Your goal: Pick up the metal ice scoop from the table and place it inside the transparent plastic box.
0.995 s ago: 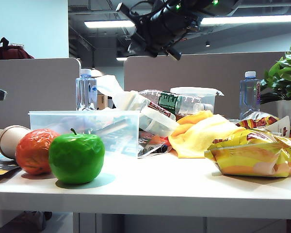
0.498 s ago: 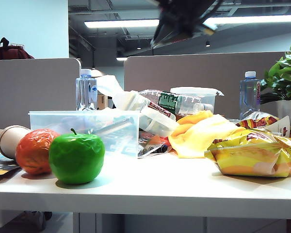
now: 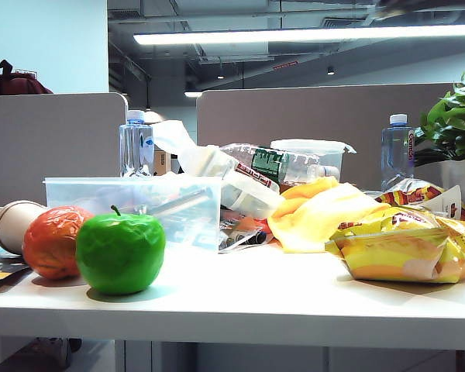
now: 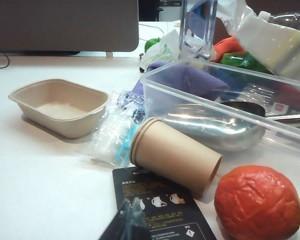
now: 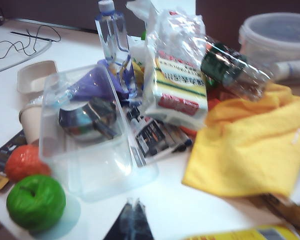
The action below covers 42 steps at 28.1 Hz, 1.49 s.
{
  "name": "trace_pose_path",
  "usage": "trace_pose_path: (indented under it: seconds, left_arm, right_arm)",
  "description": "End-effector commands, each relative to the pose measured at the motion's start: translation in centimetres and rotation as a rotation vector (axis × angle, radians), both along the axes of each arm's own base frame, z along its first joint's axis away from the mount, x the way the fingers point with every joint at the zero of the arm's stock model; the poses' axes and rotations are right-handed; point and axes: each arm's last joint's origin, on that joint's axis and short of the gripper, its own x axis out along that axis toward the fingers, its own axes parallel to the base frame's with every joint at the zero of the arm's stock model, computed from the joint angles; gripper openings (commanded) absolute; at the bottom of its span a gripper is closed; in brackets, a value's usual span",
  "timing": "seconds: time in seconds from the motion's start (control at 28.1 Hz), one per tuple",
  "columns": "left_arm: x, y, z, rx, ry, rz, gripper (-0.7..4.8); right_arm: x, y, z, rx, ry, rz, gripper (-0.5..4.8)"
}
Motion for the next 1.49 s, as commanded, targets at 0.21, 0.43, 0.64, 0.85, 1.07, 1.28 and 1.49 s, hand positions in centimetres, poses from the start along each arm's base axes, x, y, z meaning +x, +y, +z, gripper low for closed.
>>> trace_pose_path:
  seconds: [0.21, 0.43, 0.64, 0.85, 1.07, 1.28, 1.49]
  left_arm:
    - [0.0, 0.0, 0.1, 0.003, -0.011, -0.006, -0.05]
    - [0.0, 0.0, 0.1, 0.003, -0.011, -0.006, -0.05]
    - [0.0, 0.0, 0.1, 0.003, -0.010, -0.006, -0.05]
    - [0.0, 0.0, 0.1, 0.004, -0.006, -0.003, -0.05]
    - [0.0, 0.0, 0.1, 0.003, -0.006, -0.005, -0.05]
    - [0.0, 0.0, 0.1, 0.003, -0.006, -0.006, -0.05]
    - [0.0, 0.0, 0.1, 0.003, -0.006, -0.006, -0.05]
  right_arm:
    - [-6.8, -4.6, 1.2, 0.071, -0.122, -0.042, 0.50]
    - [-10.0, -6.8, 1.7, 0.162, -0.254, -0.041, 0.50]
    - [-12.3, -8.3, 2.3, 0.236, -0.362, -0.033, 0.50]
    - [-12.3, -8.2, 2.6, 0.245, -0.376, -0.032, 0.50]
    - [-11.8, -8.2, 1.7, 0.024, -0.442, -0.145, 0.50]
    - [-8.3, -7.3, -2.8, -0.058, -0.413, -0.308, 0.50]
    - [-5.2, -7.2, -8.5, -0.092, -0.375, -0.375, 0.50]
